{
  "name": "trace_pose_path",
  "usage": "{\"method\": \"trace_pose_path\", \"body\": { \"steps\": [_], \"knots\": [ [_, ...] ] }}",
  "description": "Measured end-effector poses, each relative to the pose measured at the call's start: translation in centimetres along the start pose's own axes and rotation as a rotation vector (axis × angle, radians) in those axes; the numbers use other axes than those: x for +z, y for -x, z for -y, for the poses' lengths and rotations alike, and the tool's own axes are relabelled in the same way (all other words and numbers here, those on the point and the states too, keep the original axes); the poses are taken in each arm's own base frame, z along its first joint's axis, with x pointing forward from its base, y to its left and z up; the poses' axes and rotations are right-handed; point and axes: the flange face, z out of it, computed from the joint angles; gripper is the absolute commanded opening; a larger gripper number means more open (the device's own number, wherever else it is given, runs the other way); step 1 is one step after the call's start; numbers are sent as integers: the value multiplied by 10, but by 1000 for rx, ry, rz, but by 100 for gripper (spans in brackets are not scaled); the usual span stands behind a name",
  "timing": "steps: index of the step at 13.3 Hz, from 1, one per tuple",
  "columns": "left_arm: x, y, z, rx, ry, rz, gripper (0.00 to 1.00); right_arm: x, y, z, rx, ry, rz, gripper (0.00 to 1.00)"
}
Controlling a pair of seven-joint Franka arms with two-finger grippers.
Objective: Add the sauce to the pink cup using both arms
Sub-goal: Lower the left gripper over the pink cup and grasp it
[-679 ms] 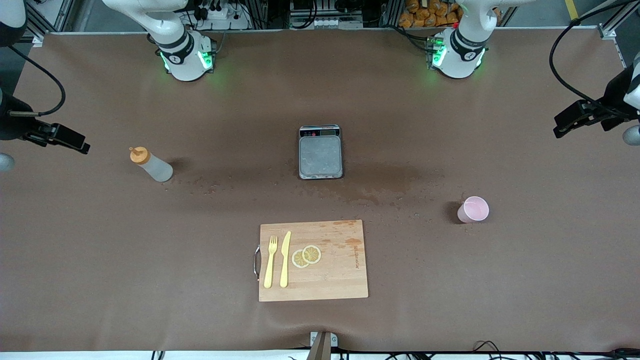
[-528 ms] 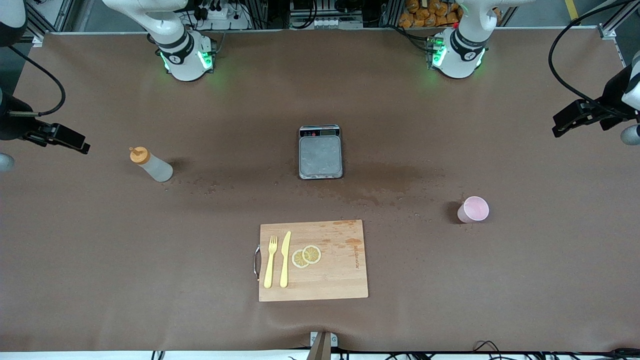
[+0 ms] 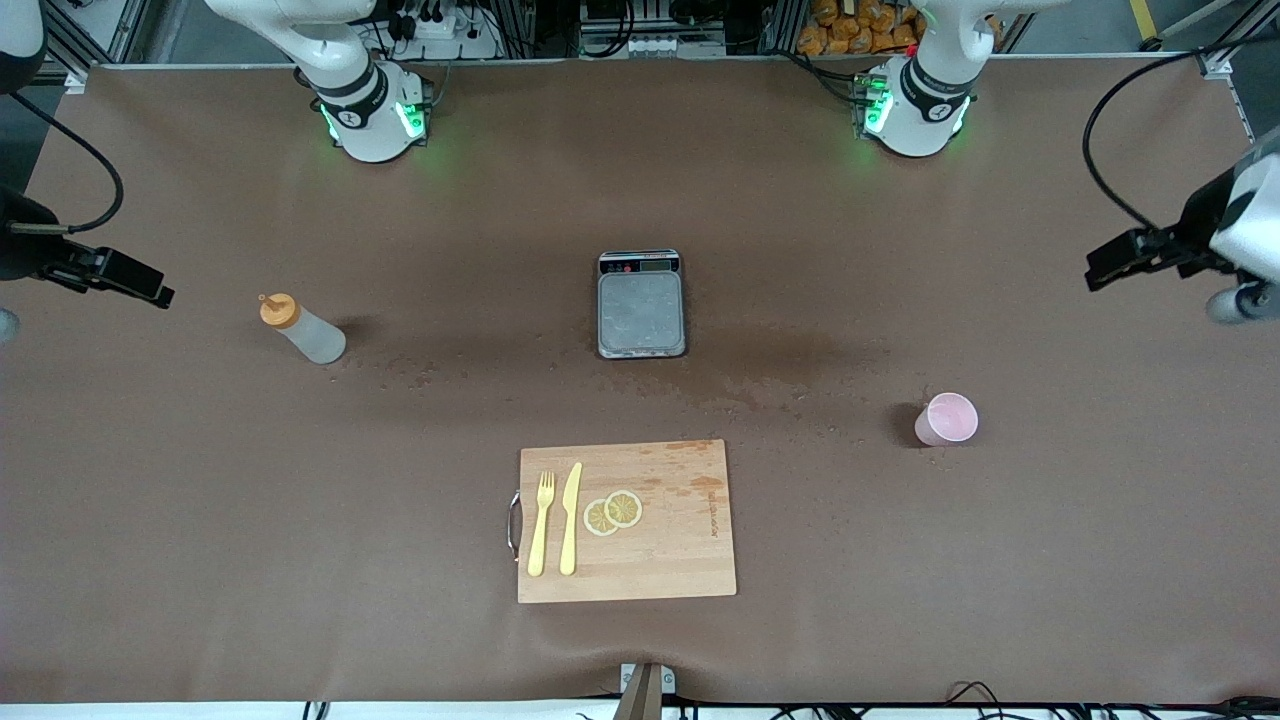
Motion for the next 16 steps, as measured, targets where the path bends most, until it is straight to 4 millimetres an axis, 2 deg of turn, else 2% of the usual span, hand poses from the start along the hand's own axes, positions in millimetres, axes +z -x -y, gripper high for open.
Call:
{"method": "trace_pose_path", "body": {
  "steps": [3,4,7,9,12,16],
  "knots": [
    [70,-41,7,-21,10,0,100,2,-3,-9,0,-2,1,100],
    [97,-49,12,-30,16,-6,100,4,-6,-15,-11,-1,3,100],
    [165,-51,11,-30,25,-35,100,12,-13,-30,-4,-3,16,100],
    [207,-48,7,-25,37,-85,100,22,-20,-50,34,-18,35,100],
    [253,-46,5,-22,44,-92,100,47,-31,-77,78,-26,98,100],
    [286,-51,3,-22,45,-65,100,73,-42,-108,134,-30,151,100]
  ]
}}
